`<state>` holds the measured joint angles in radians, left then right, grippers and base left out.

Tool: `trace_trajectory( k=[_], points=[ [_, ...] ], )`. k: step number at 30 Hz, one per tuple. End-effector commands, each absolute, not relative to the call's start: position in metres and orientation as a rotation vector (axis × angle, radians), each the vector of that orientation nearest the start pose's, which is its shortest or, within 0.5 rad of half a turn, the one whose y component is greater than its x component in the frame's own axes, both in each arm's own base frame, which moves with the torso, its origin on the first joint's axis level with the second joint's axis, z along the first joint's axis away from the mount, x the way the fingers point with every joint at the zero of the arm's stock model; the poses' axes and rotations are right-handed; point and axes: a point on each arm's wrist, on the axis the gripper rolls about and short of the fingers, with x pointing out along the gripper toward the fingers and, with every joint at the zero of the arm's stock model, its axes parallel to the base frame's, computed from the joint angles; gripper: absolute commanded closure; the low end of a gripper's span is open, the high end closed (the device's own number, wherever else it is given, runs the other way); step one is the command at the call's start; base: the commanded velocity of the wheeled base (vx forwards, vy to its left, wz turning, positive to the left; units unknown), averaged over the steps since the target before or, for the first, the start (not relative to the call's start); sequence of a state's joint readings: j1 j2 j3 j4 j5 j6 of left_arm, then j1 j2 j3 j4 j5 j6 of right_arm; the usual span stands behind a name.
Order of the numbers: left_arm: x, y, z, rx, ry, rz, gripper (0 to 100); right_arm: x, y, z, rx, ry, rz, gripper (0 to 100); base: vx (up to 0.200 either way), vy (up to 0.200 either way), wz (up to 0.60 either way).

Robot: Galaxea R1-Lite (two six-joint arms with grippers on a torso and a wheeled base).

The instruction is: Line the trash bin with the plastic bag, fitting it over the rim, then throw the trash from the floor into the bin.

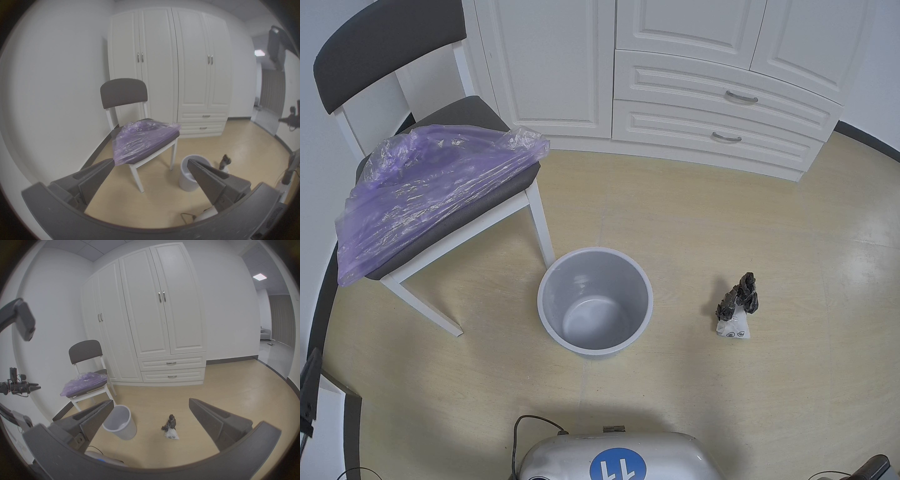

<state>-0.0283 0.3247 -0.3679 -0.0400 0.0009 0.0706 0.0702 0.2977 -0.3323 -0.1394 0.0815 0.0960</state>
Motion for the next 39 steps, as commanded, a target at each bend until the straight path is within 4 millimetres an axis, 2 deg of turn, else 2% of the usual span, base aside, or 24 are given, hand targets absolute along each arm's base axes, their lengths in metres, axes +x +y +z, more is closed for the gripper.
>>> trace_trajectory(
  k=[1, 8, 11, 12, 16, 19, 23, 39],
  points=[
    [0.077, 0.005, 0.221, 0.272, 0.248, 0.155, 0, 0.080, 0.009, 0.250, 0.129, -0.085, 0.168, 0, 0.000, 0.000, 0.00],
    [0.123, 0.030, 0.223, 0.421, 0.413, 0.266, 0, 0.142, 0.028, 0.263, 0.242, -0.047, 0.162, 0, 0.000, 0.000, 0.00],
    [0.139, 0.040, 0.226, 0.400, 0.396, 0.219, 0, 0.156, 0.040, 0.258, 0.329, -0.062, 0.111, 0, 0.000, 0.000, 0.00],
    [0.139, 0.040, 0.226, 0.400, 0.396, 0.219, 0, 0.156, 0.040, 0.258, 0.329, -0.062, 0.111, 0, 0.000, 0.000, 0.00],
    [0.158, 0.065, 0.228, 0.399, 0.416, 0.196, 0, 0.162, 0.046, 0.252, 0.371, -0.058, 0.117, 0, 0.000, 0.000, 0.00],
    [0.167, 0.079, 0.232, 0.397, 0.427, 0.207, 0, 0.159, 0.045, 0.255, 0.376, -0.066, 0.125, 0, 0.000, 0.000, 0.00],
    [0.172, 0.082, 0.236, 0.396, 0.424, 0.201, 0, 0.157, 0.044, 0.256, 0.378, -0.071, 0.130, 0, 0.000, 0.000, 0.00],
    [0.198, 0.096, 0.209, 0.388, 0.539, 0.161, 0, 0.153, 0.042, 0.258, 0.378, -0.081, 0.145, 0, 0.000, 0.000, 0.00]
  ],
)
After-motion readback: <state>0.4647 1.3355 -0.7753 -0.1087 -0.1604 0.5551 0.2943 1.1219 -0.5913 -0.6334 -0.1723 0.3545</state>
